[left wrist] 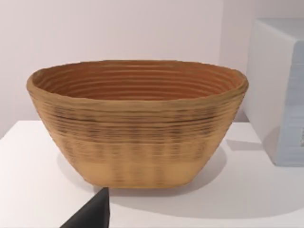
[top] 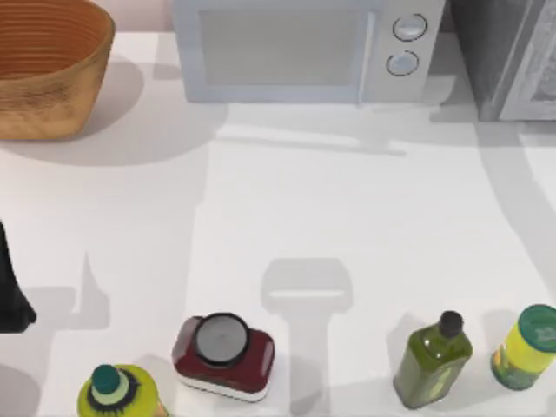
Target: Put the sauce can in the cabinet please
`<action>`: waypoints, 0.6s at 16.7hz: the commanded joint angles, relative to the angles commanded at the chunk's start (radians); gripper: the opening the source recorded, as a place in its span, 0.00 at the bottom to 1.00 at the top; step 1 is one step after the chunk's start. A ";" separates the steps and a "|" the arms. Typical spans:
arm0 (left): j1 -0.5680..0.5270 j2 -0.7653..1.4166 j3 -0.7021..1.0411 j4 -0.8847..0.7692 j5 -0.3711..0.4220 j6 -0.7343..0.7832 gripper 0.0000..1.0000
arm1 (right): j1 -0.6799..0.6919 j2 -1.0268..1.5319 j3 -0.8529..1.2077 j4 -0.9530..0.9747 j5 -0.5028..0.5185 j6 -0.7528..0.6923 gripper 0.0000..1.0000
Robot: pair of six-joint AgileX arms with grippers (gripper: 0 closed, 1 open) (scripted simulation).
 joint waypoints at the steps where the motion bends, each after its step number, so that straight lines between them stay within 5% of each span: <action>1: 0.000 0.000 0.000 0.000 0.000 0.000 1.00 | 0.005 0.028 0.036 -0.010 0.004 0.000 0.00; 10: 0.000 0.000 0.000 0.000 0.000 0.000 1.00 | 0.004 0.081 0.094 -0.019 0.002 0.001 0.00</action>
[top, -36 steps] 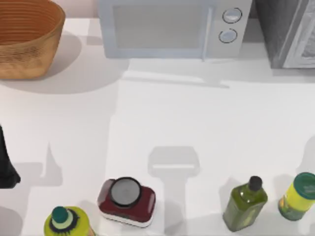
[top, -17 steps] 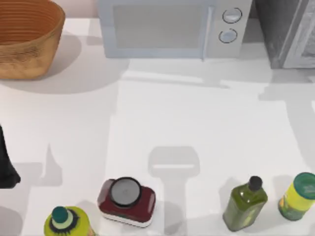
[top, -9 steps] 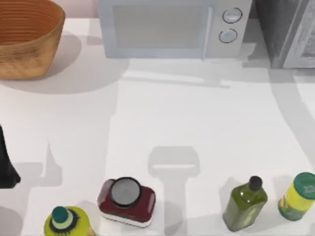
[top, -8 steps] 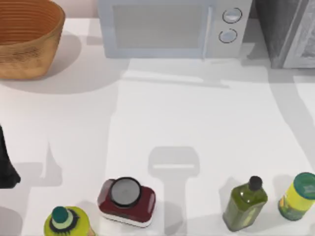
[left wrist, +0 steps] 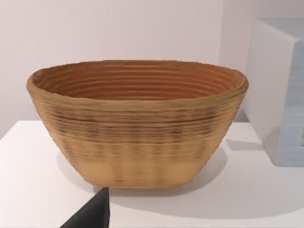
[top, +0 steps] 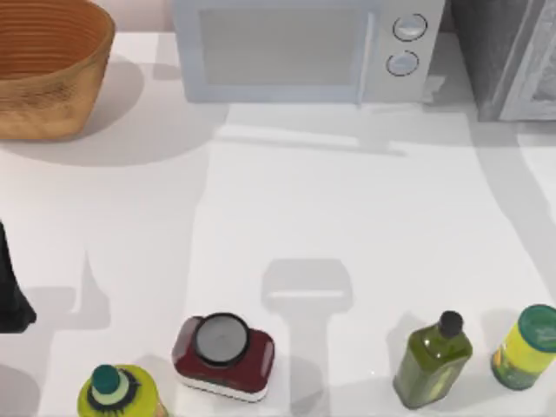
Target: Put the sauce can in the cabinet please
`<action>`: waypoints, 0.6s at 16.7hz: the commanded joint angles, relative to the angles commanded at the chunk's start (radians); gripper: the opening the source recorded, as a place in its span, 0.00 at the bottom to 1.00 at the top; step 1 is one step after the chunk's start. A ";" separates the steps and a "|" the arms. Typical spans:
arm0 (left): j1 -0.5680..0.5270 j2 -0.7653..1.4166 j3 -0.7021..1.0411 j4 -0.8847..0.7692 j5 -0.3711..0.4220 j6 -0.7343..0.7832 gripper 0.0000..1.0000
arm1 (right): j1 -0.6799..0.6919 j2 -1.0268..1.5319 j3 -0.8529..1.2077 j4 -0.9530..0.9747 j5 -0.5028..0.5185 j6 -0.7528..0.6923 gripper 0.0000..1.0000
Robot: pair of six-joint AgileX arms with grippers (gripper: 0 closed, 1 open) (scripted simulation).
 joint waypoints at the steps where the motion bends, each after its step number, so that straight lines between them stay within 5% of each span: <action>1: 0.000 0.000 0.000 0.000 0.000 0.000 1.00 | -0.006 0.023 0.023 0.005 -0.006 -0.001 0.00; 10: 0.000 0.000 0.000 0.000 0.000 0.000 1.00 | -0.066 0.469 0.395 0.063 -0.060 0.002 0.00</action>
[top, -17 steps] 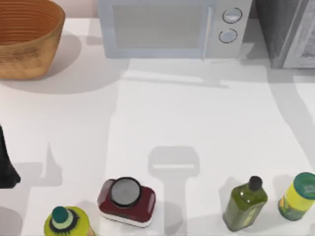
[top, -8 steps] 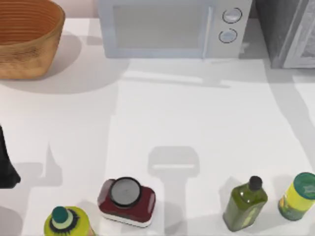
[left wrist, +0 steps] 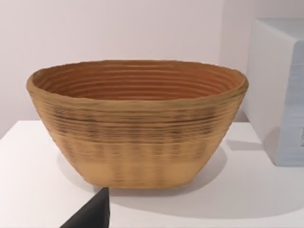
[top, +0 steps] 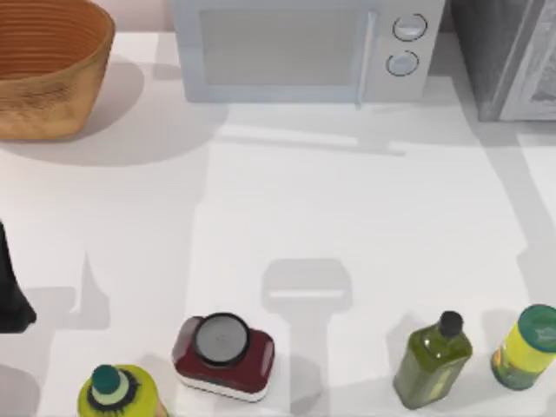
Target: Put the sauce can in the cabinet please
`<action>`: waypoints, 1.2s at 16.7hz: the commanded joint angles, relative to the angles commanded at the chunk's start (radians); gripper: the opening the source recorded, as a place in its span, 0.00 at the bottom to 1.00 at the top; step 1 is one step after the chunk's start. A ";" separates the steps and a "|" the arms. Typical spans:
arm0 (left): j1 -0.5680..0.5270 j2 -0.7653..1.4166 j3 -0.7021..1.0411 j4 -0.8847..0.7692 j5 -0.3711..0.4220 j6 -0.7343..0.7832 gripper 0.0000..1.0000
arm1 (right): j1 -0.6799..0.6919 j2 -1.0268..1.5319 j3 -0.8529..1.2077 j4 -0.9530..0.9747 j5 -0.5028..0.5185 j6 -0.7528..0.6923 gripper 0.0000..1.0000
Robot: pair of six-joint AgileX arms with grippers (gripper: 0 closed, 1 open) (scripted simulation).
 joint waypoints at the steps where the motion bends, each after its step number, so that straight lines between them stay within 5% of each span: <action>1: 0.000 0.000 0.000 0.000 0.000 0.000 1.00 | -0.009 0.021 0.019 0.007 -0.006 -0.001 0.00; 6: 0.000 0.000 0.000 0.000 0.000 0.000 1.00 | -0.016 0.033 0.029 0.011 -0.011 -0.002 0.00; 19: 0.000 0.000 0.000 0.000 0.000 0.000 1.00 | -0.016 0.033 0.029 0.011 -0.011 -0.002 0.98; 20: 0.000 0.000 0.000 0.000 0.000 0.000 1.00 | -0.016 0.033 0.029 0.011 -0.011 -0.002 1.00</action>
